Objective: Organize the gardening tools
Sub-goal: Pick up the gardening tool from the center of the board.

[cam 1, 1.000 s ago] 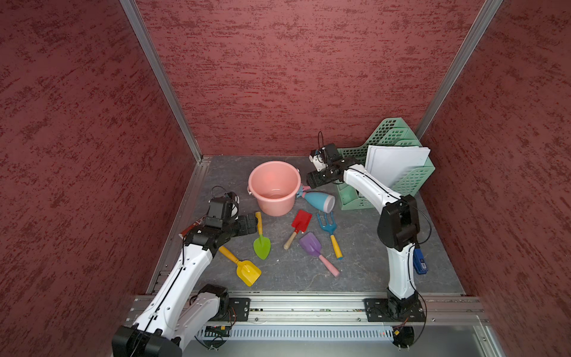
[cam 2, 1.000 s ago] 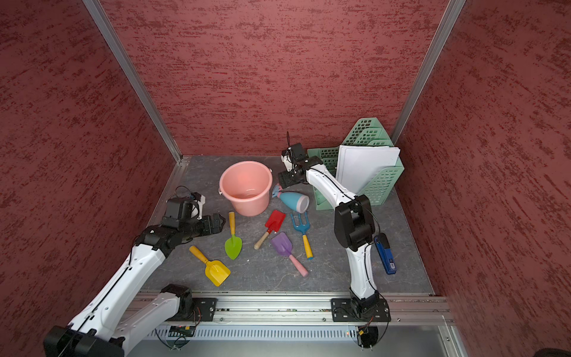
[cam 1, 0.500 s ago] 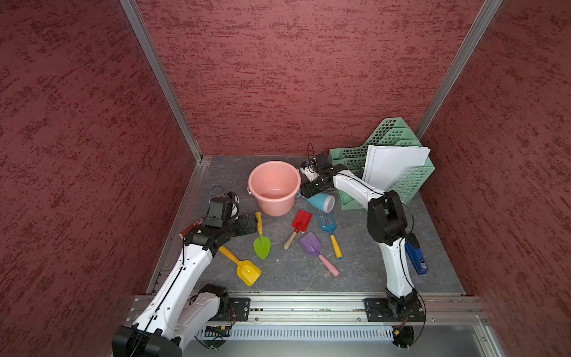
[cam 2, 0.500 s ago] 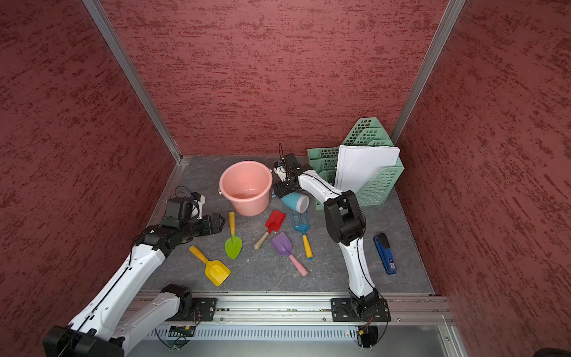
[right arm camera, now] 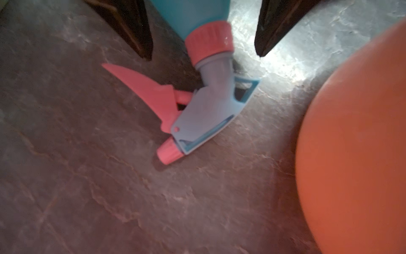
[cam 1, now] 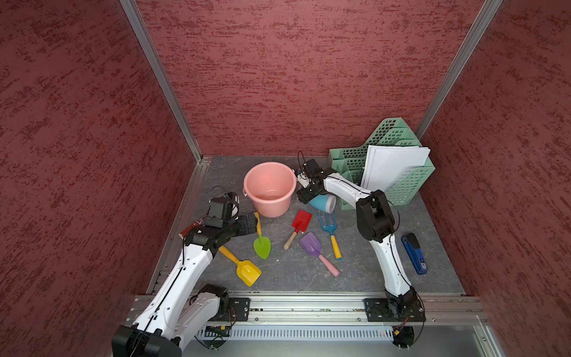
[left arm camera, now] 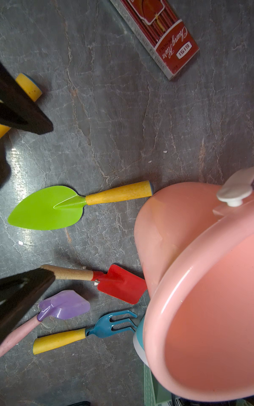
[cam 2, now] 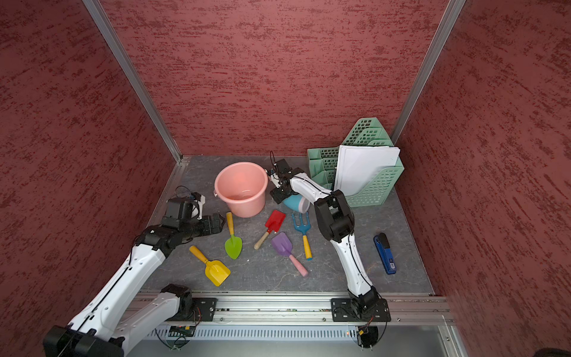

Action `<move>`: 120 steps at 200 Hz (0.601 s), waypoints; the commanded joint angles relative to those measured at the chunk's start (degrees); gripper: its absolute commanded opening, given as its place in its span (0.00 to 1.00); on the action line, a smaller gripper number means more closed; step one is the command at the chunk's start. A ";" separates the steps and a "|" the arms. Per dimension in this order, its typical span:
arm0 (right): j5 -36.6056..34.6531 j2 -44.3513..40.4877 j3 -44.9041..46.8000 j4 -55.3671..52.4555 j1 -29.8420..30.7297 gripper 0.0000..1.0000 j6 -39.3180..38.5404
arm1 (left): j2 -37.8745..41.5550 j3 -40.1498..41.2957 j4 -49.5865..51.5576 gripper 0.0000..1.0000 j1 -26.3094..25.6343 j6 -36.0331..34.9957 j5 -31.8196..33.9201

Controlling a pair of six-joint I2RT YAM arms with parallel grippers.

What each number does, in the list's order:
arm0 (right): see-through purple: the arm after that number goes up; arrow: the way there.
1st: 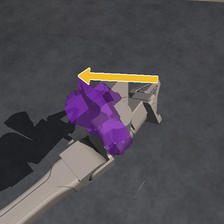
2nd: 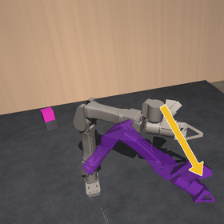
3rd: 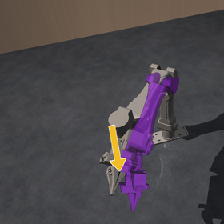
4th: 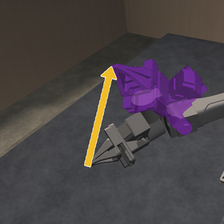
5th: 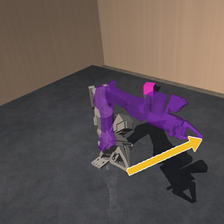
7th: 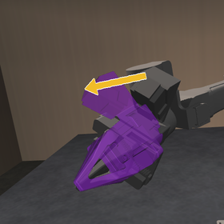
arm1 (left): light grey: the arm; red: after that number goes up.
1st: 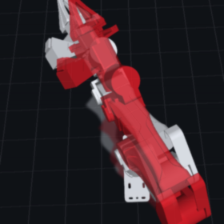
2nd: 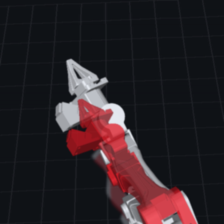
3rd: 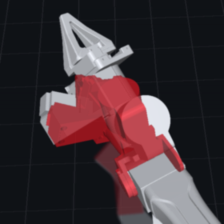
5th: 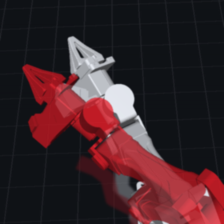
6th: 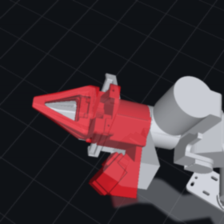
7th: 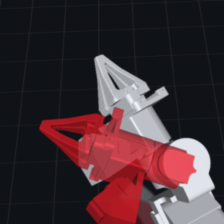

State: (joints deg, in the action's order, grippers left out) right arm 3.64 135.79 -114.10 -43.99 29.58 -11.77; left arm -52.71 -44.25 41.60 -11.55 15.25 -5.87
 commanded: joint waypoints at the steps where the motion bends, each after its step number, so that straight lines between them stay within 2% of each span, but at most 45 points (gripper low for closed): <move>1: -4.63 1.42 -1.06 -1.60 -0.10 0.76 -0.48 | 0.59 0.22 0.23 1.00 -0.32 0.45 0.38; 69: -10.89 6.27 -9.24 -10.00 -1.70 0.70 4.53 | 0.33 0.10 0.17 1.00 -0.31 0.47 0.48; 105: -9.46 9.00 -15.56 -14.07 -2.72 0.68 6.69 | 0.54 0.17 0.23 1.00 -0.36 0.44 0.60; 120: -7.70 10.22 -18.75 -15.78 -2.94 0.71 6.51 | 0.61 0.16 0.23 1.00 -0.39 0.43 0.60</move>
State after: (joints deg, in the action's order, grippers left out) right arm -4.60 143.87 -128.31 -54.63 27.35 -6.83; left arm -52.71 -44.25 41.60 -11.55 15.25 -5.85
